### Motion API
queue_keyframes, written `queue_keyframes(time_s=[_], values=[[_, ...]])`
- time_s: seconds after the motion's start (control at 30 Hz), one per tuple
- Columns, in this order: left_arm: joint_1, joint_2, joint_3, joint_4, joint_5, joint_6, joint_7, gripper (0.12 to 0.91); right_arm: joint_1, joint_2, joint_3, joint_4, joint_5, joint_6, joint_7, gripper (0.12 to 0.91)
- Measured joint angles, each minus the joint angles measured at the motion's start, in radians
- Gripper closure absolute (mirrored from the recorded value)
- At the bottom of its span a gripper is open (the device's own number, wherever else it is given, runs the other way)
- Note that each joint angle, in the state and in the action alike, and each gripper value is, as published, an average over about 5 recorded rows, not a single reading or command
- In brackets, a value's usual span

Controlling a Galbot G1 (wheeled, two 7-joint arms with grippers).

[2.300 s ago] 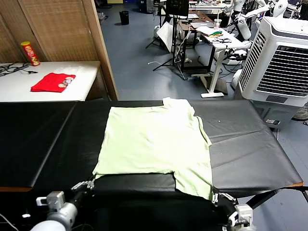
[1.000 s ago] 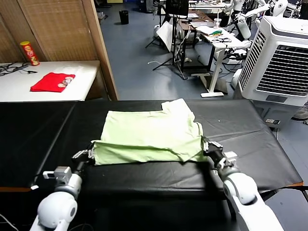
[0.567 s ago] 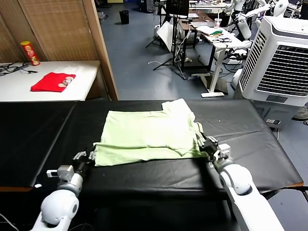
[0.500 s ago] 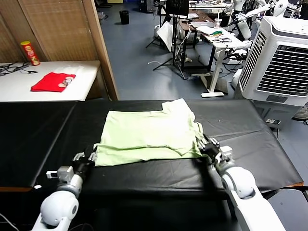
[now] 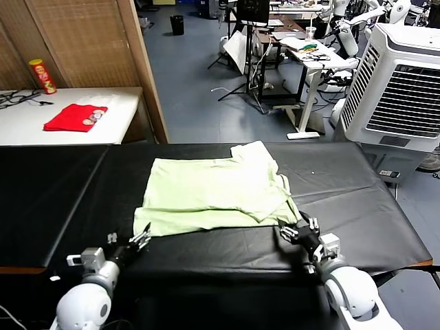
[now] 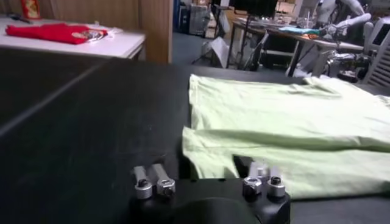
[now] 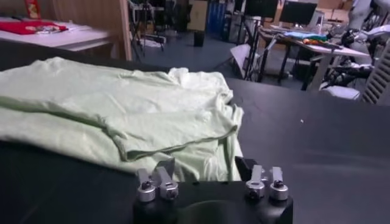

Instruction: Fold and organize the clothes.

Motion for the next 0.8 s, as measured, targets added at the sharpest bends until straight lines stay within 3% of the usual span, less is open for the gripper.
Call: queue_keyframes(time_s=[0.17,0.27,0.67,0.73,0.8], values=[[0.009,0.0,-0.001,0.003,0.009,-0.001,0.007,0.844,-0.022,0.0,0.013,0.032,0.002,-0.011,0.013,0.874],[0.023,0.004,-0.003,-0.012,0.02,0.001,0.008,0.9,-0.046,-0.009,0.026,0.064,0.007,-0.033,0.022,0.896],[0.182,0.078,-0.024,-0.166,0.094,0.004,-0.019,0.902,-0.208,-0.053,0.095,0.218,0.041,-0.1,0.047,0.897],[0.219,0.082,-0.03,-0.193,0.091,0.009,-0.027,0.902,-0.238,-0.052,0.108,0.24,0.042,-0.104,0.05,0.866],[0.256,0.083,-0.037,-0.218,0.084,0.017,-0.036,0.898,-0.267,-0.05,0.119,0.261,0.044,-0.11,0.05,0.785]])
